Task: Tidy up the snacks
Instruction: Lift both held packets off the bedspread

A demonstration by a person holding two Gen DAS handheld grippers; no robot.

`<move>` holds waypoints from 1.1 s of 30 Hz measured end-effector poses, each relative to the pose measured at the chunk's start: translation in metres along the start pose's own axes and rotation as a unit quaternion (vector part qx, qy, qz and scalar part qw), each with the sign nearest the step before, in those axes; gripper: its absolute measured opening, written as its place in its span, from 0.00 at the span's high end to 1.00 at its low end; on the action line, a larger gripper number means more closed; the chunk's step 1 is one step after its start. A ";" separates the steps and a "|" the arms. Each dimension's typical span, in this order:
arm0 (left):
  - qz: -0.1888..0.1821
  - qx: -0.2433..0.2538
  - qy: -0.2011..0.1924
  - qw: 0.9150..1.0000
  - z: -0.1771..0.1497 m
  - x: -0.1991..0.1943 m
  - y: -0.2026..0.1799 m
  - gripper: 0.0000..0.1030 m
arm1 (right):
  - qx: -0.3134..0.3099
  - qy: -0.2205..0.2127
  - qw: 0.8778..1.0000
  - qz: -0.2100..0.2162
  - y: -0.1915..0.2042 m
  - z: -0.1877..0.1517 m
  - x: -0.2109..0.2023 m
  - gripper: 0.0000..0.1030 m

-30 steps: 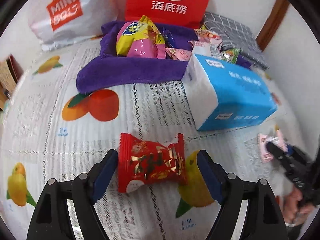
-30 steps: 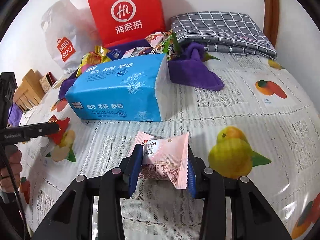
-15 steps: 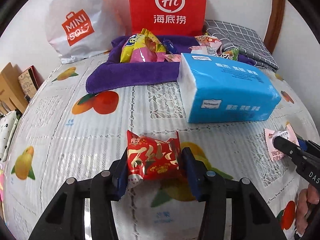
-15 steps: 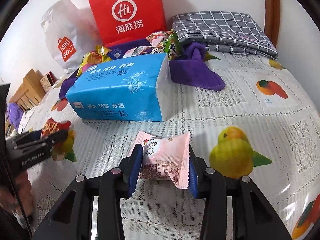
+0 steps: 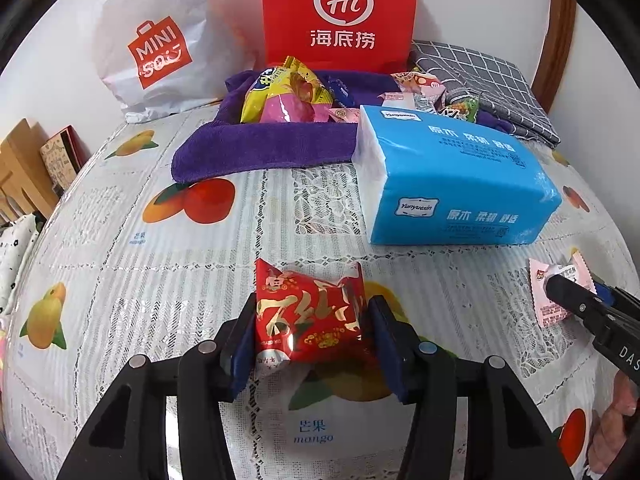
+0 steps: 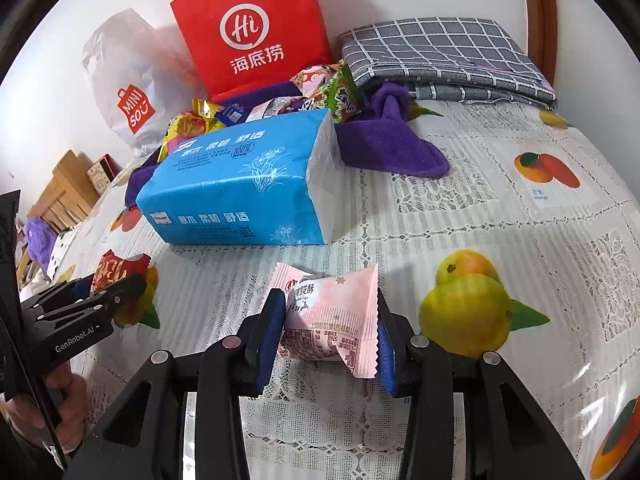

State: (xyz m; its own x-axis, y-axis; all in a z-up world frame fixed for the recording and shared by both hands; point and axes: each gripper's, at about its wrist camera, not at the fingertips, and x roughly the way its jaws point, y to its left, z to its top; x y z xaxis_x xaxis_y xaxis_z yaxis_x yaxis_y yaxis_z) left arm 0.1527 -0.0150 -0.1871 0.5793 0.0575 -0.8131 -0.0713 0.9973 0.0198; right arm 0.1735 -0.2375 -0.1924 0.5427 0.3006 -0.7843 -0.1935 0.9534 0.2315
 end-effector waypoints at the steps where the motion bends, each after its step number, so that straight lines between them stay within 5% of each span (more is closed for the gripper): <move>1: 0.001 0.000 0.000 1.000 0.000 0.000 -0.001 0.50 | -0.002 0.000 1.000 -0.002 0.000 0.000 0.000 0.59; 14: -0.005 -0.001 0.004 1.000 -0.001 -0.001 0.000 0.55 | -0.010 0.001 1.000 -0.009 0.003 -0.001 0.001 0.59; 33: -0.114 0.039 0.019 0.992 0.013 -0.026 0.017 0.56 | -0.011 0.002 0.999 -0.039 0.011 -0.002 0.001 0.61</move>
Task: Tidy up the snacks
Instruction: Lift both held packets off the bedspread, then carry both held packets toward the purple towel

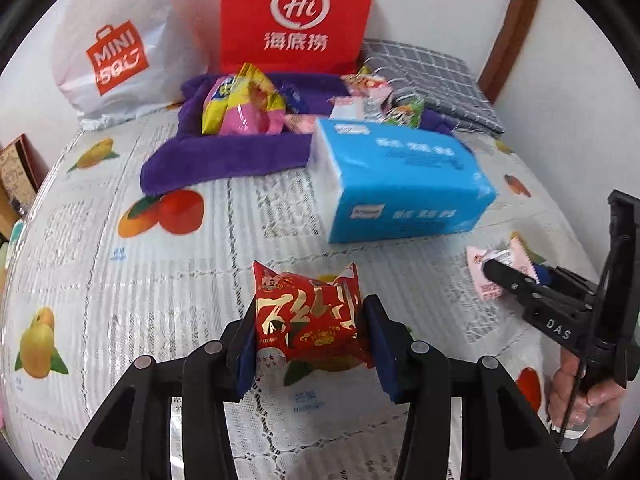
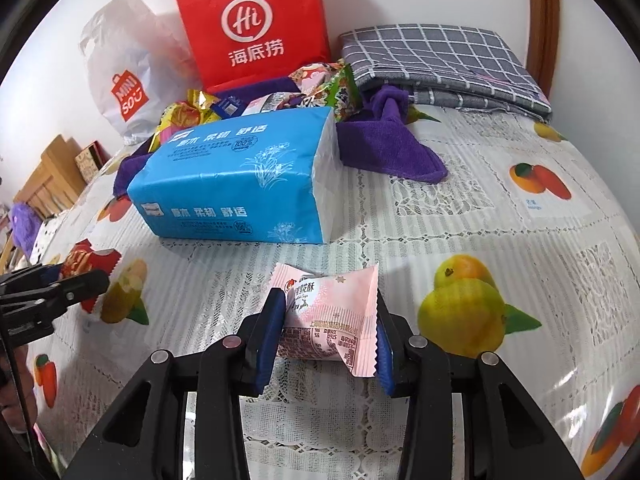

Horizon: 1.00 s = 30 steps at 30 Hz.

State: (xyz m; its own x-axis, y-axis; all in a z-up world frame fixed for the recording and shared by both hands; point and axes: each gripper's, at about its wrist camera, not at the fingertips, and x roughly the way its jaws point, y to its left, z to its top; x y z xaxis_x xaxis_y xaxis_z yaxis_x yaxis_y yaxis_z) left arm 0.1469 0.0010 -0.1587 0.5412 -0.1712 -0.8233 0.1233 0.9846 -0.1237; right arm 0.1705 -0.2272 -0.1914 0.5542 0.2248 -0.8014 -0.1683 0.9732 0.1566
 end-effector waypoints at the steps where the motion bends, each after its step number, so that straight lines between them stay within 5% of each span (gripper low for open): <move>1: 0.001 0.004 -0.005 1.000 0.001 -0.004 -0.001 0.56 | 0.005 0.002 1.000 0.000 0.000 0.000 -0.001 0.61; 17: -0.030 0.003 -0.034 0.999 0.030 -0.038 -0.016 0.56 | -0.045 -0.036 0.998 0.015 0.035 0.024 -0.054 0.63; 30: -0.021 0.012 -0.049 0.999 0.075 -0.052 -0.030 0.56 | -0.053 -0.071 0.996 0.002 0.035 0.073 -0.084 0.63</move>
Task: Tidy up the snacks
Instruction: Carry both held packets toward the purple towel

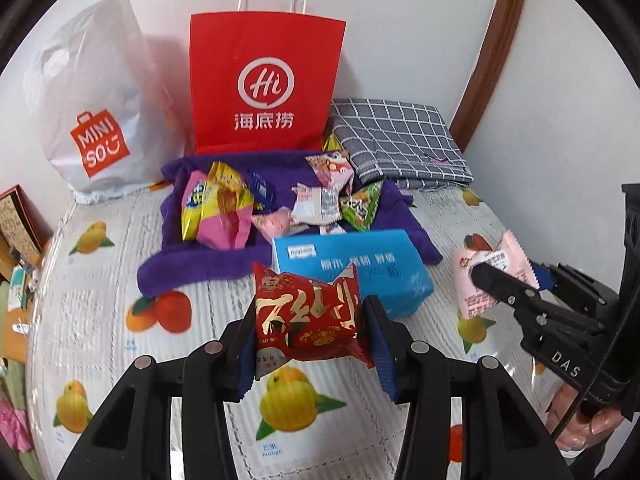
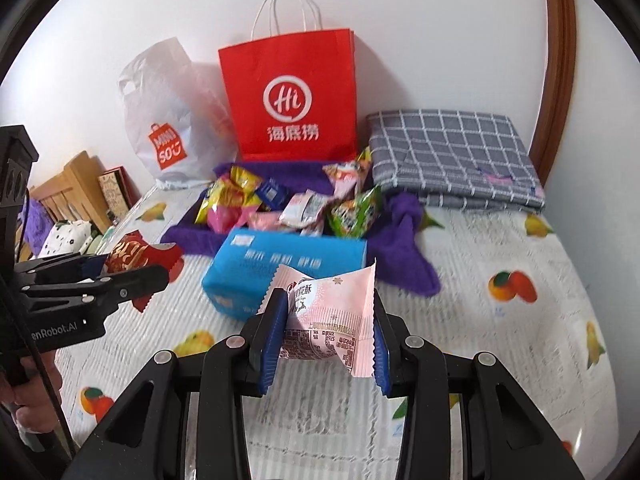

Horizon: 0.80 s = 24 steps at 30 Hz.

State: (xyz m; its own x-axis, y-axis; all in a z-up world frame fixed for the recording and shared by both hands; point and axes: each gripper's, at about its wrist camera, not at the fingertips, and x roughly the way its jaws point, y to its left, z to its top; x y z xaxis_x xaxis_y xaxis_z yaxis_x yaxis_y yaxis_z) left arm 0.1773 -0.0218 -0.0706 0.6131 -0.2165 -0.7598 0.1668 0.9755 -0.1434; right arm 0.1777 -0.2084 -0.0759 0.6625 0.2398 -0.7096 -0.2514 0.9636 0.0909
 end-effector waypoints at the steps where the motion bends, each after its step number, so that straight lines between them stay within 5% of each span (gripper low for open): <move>1: -0.001 -0.001 0.000 1.000 0.002 0.000 0.000 0.56 | 0.000 -0.003 1.000 -0.001 -0.001 0.006 -0.001 0.63; 24: -0.033 -0.017 -0.013 0.999 0.072 0.000 0.005 0.56 | 0.006 -0.022 1.000 0.011 -0.004 0.089 0.014 0.63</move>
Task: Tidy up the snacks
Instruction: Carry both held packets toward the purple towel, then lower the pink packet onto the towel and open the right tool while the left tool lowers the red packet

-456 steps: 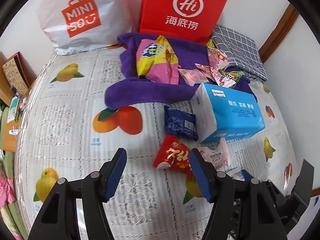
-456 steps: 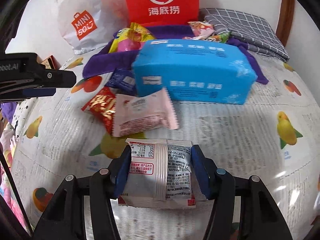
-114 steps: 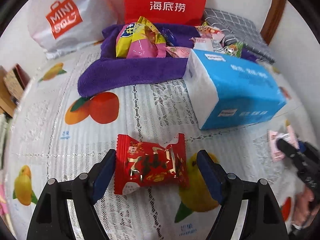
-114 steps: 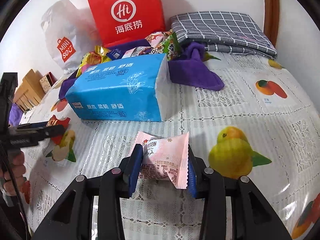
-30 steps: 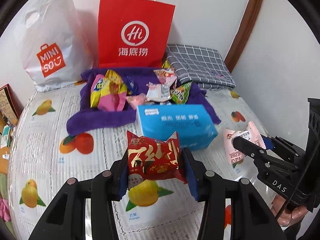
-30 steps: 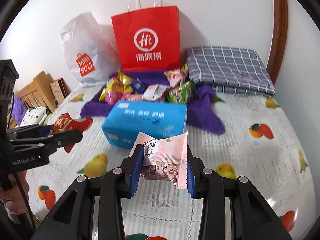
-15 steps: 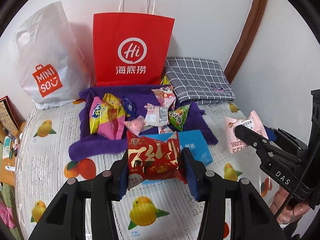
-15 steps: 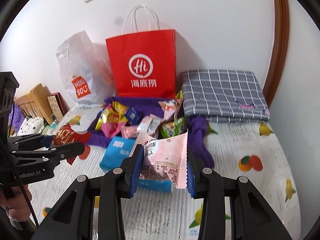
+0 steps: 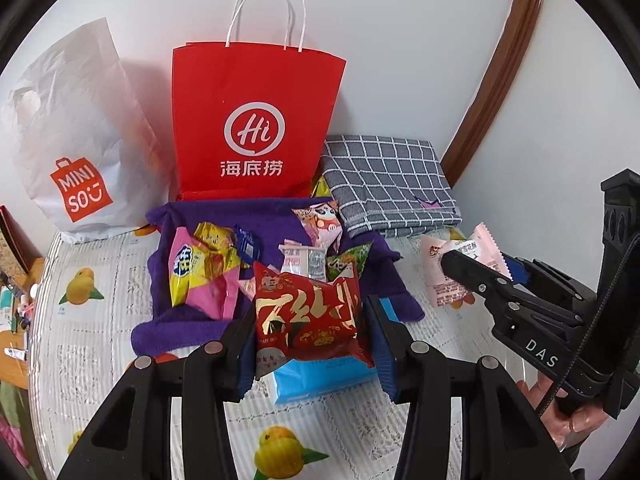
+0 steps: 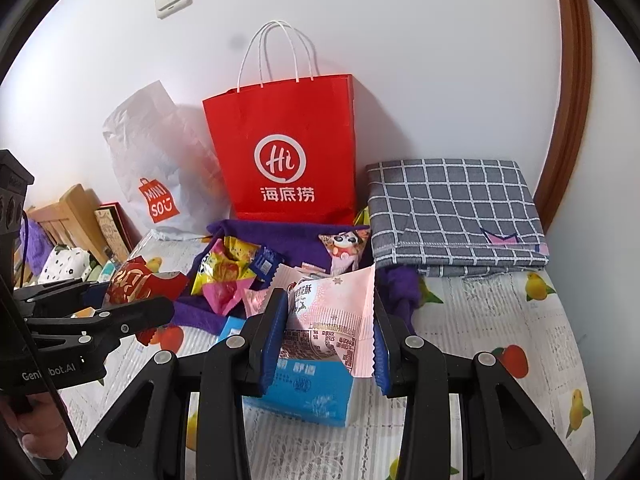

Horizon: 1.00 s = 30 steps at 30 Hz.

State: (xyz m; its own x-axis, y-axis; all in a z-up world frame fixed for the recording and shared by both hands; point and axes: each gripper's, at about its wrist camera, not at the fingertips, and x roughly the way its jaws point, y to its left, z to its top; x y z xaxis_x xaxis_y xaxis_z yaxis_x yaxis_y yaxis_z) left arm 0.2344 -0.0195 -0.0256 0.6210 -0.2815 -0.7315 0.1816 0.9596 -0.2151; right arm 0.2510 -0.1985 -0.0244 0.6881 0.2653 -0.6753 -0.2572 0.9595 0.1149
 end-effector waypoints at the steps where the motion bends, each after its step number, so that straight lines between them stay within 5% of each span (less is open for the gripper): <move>1: 0.000 -0.001 -0.001 1.000 0.002 0.001 0.001 0.56 | 0.000 0.001 1.000 0.000 0.000 0.002 0.002 0.63; 20: 0.021 -0.015 0.013 1.000 0.037 0.042 0.028 0.56 | -0.003 0.015 1.000 0.015 -0.003 0.039 0.054 0.63; 30: 0.023 -0.032 0.051 0.998 0.039 0.098 0.051 0.56 | -0.001 0.090 0.995 0.030 -0.012 0.032 0.131 0.63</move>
State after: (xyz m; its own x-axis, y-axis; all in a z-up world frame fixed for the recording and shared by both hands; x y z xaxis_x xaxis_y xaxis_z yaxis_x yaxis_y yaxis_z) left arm 0.3342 0.0023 -0.0837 0.5465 -0.2384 -0.8028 0.1026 0.9705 -0.2183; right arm 0.3657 -0.1724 -0.0909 0.5386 0.3016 -0.7867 -0.2962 0.9419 0.1584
